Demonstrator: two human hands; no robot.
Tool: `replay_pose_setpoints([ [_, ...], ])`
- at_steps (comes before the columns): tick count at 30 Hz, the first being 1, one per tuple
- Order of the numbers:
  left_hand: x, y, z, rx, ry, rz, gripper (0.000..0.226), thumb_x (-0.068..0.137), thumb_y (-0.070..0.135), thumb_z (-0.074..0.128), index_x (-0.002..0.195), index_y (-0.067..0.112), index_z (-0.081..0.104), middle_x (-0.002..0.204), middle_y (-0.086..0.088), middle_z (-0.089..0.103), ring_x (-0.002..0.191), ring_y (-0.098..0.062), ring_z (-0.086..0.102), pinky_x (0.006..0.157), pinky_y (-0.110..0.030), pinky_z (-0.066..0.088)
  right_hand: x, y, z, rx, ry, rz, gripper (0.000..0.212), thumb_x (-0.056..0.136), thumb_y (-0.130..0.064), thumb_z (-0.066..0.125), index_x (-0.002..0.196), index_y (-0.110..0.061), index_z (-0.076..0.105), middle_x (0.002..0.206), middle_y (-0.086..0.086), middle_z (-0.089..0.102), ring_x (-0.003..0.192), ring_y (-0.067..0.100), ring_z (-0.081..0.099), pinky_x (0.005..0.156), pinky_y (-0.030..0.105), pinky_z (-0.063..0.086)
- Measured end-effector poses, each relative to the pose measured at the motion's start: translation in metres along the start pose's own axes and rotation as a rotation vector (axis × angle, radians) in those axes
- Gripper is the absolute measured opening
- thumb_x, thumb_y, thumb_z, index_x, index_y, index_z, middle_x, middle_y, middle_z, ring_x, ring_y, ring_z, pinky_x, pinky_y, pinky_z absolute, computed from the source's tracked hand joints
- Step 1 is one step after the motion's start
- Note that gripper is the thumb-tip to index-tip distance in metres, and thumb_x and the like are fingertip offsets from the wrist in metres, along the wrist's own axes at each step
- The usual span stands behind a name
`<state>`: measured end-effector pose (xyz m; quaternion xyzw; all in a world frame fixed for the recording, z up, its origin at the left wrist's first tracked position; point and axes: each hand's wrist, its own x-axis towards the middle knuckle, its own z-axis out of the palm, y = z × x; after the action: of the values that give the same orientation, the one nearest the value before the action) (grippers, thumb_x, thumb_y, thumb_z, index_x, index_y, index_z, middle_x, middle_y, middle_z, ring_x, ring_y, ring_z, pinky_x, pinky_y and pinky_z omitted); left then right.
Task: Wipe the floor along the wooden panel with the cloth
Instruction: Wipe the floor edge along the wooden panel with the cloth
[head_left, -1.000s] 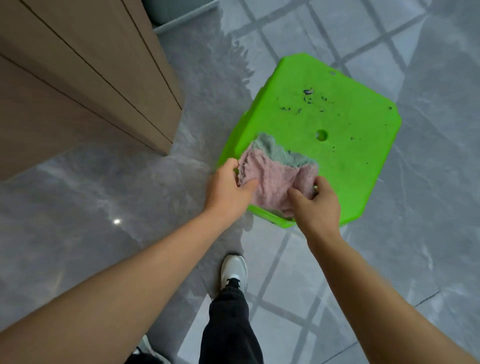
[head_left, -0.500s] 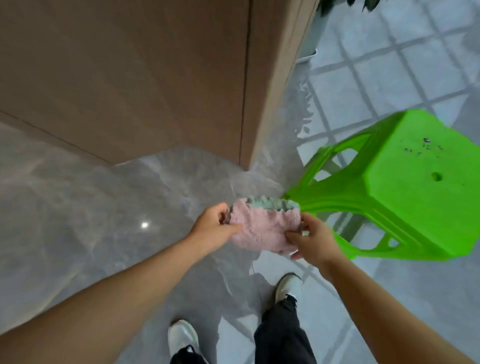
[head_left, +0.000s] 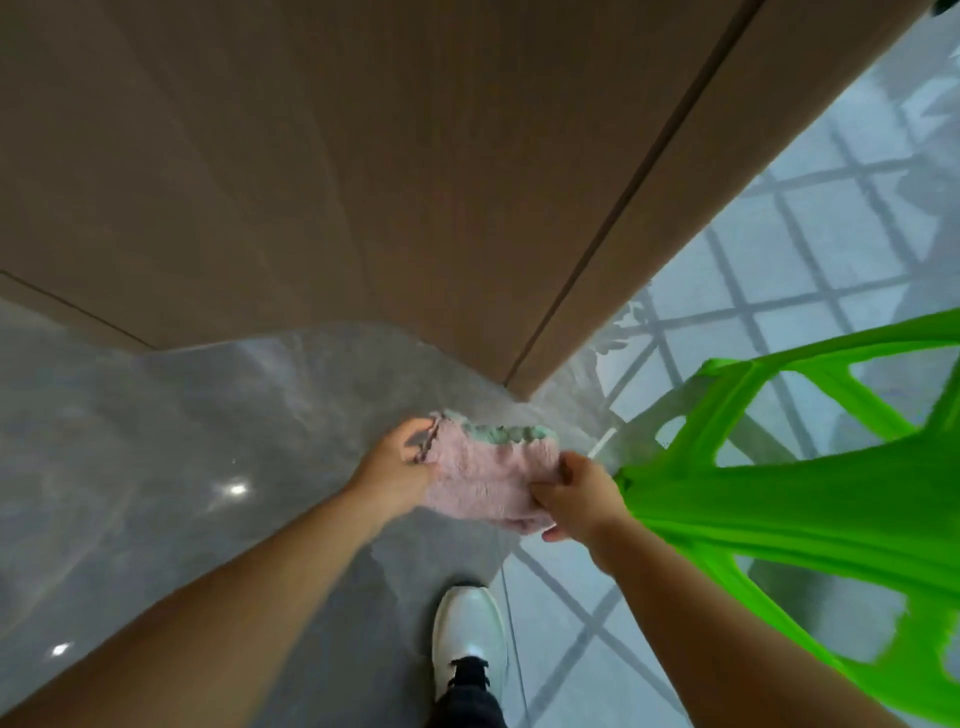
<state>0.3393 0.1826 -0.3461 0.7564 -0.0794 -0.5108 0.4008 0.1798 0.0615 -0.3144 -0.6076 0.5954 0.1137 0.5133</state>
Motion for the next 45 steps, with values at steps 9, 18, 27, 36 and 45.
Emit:
replay_pose_setpoints([
  [9, 0.172, -0.081, 0.040, 0.169, 0.180, 0.213, 0.043, 0.083, -0.003, 0.057, 0.117, 0.022, 0.066, 0.109, -0.010, 0.076, 0.103, -0.025, 0.070, 0.092, -0.042, 0.056, 0.179, 0.063, 0.072, -0.208, 0.223, -0.140, 0.007, 0.088, -0.016, 0.056, 0.095, -0.013, 0.059, 0.097, 0.010, 0.069, 0.084, 0.028, 0.065, 0.079, 0.044, 0.057],
  [18, 0.174, -0.120, -0.015, 0.725, 0.375, 0.294, 0.058, 0.089, 0.045, 0.058, 0.143, 0.025, 0.048, 0.154, -0.017, 0.041, 0.140, -0.038, 0.039, 0.113, -0.043, 0.036, 0.164, 0.090, 0.118, -0.591, 0.511, -0.448, 0.081, 0.082, -0.050, 0.053, 0.149, -0.023, 0.017, 0.140, 0.017, 0.036, 0.125, 0.037, 0.039, 0.107, 0.045, 0.038],
  [27, 0.183, -0.198, -0.084, 0.935, 0.644, 0.080, 0.083, 0.087, 0.066, 0.025, 0.157, 0.023, 0.020, 0.165, -0.023, 0.015, 0.151, -0.049, 0.010, 0.120, -0.062, 0.012, 0.217, 0.048, 0.204, -0.587, 0.324, -0.226, 0.096, 0.075, -0.084, 0.009, 0.148, -0.031, -0.023, 0.160, 0.015, -0.026, 0.143, 0.049, -0.025, 0.111, 0.061, -0.018],
  [36, 0.197, -0.220, -0.086, 0.977, 0.753, 0.187, 0.083, 0.087, 0.068, 0.022, 0.152, 0.018, 0.036, 0.161, -0.025, 0.028, 0.148, -0.050, 0.020, 0.115, -0.065, 0.019, 0.242, -0.099, 0.312, -0.498, 0.364, -0.204, 0.112, 0.078, -0.076, 0.035, 0.150, -0.008, -0.019, 0.151, 0.035, -0.029, 0.133, 0.060, -0.032, 0.106, 0.074, -0.016],
  [45, 0.197, -0.221, -0.086, 1.016, 0.799, 0.183, 0.083, 0.086, 0.068, 0.027, 0.151, 0.018, 0.038, 0.160, -0.026, 0.028, 0.147, -0.051, 0.021, 0.115, -0.064, 0.017, 0.262, -0.090, 0.295, -0.924, 0.102, -0.894, 0.089, 0.086, -0.070, 0.037, 0.155, -0.026, 0.001, 0.163, 0.019, -0.007, 0.146, 0.049, -0.014, 0.114, 0.063, -0.012],
])
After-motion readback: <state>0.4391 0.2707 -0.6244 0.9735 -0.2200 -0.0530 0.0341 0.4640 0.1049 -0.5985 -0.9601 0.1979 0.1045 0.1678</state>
